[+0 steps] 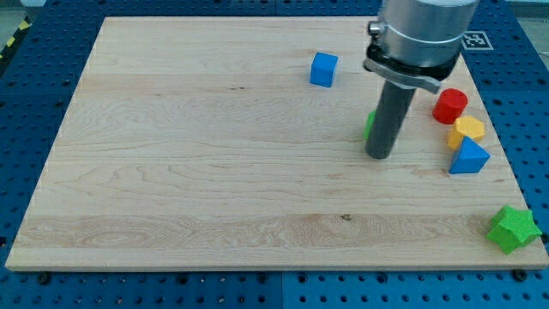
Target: Place the green circle at the bottom side of the blue cube
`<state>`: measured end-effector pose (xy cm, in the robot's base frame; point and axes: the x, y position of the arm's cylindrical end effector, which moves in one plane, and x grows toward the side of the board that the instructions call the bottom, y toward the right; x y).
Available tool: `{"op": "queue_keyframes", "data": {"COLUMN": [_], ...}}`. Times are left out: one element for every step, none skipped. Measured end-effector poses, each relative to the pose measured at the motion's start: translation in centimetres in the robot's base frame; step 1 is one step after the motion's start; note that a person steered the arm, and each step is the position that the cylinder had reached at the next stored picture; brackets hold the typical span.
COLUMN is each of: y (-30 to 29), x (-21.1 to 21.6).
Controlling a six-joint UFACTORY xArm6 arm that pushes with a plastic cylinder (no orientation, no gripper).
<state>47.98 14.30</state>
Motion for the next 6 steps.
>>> {"op": "queue_keyframes", "data": {"y": [3.1, 2.7, 0.8, -1.0, -2.1, -3.0], "x": [0.3, -0.4, -2.0, -3.9, -6.2, -8.4]}}
